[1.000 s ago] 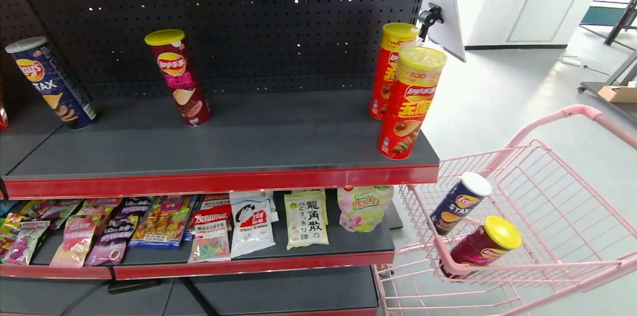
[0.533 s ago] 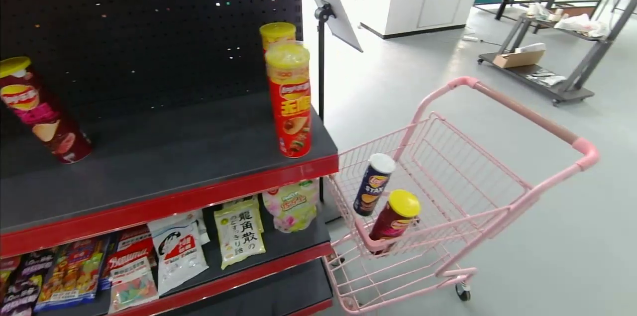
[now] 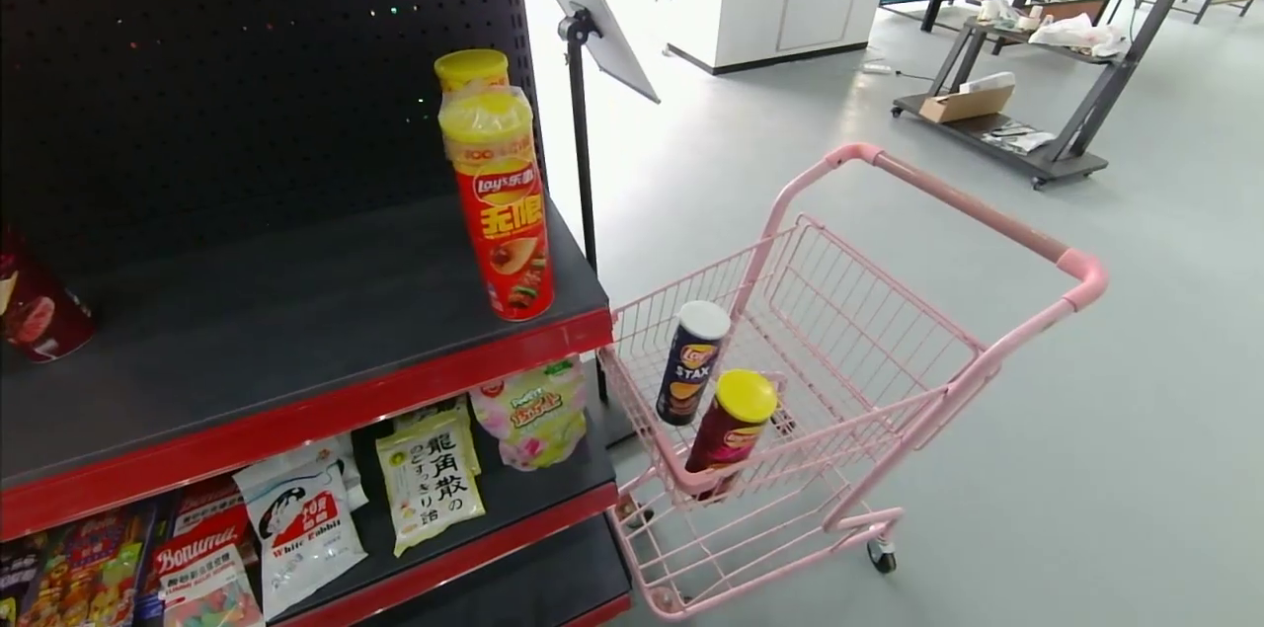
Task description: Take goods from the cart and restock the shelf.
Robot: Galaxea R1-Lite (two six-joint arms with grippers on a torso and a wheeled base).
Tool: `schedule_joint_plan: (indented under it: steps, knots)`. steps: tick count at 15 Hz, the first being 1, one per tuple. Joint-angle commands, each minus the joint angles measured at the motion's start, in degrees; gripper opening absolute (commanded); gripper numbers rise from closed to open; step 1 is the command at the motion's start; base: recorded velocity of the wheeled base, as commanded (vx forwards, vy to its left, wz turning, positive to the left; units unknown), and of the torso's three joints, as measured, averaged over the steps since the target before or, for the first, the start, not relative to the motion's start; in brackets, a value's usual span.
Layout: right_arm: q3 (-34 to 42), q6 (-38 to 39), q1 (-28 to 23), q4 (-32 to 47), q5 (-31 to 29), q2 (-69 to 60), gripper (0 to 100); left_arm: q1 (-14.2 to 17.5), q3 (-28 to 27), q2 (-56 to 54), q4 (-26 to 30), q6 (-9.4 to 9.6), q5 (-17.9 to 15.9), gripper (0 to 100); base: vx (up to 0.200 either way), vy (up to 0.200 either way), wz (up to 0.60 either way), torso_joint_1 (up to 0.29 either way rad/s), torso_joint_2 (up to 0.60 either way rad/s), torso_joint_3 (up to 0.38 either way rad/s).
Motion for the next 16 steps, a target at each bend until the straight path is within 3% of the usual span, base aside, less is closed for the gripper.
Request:
schedule_joint_plan:
  steps: [1, 10, 16]
  knots:
    - [0.0, 0.1, 0.1, -0.1, 0.0, 0.1, 100, 0.0, 0.0, 0.0, 0.0, -0.01, 0.0, 100, 0.0, 0.0, 0.0, -0.11, 0.26, 0.144]
    - [0.0, 0.1, 0.1, -0.1, 0.0, 0.1, 100, 0.0, 0.0, 0.0, 0.0, -0.01, 0.0, 100, 0.0, 0.0, 0.0, -0.135, 0.37, 0.224]
    - [0.0, 0.0, 0.1, -0.1, 0.0, 0.2, 100, 0.0, 0.0, 0.0, 0.0, -0.01, 0.0, 100, 0.0, 0.0, 0.0, -0.174, 0.53, 0.345]
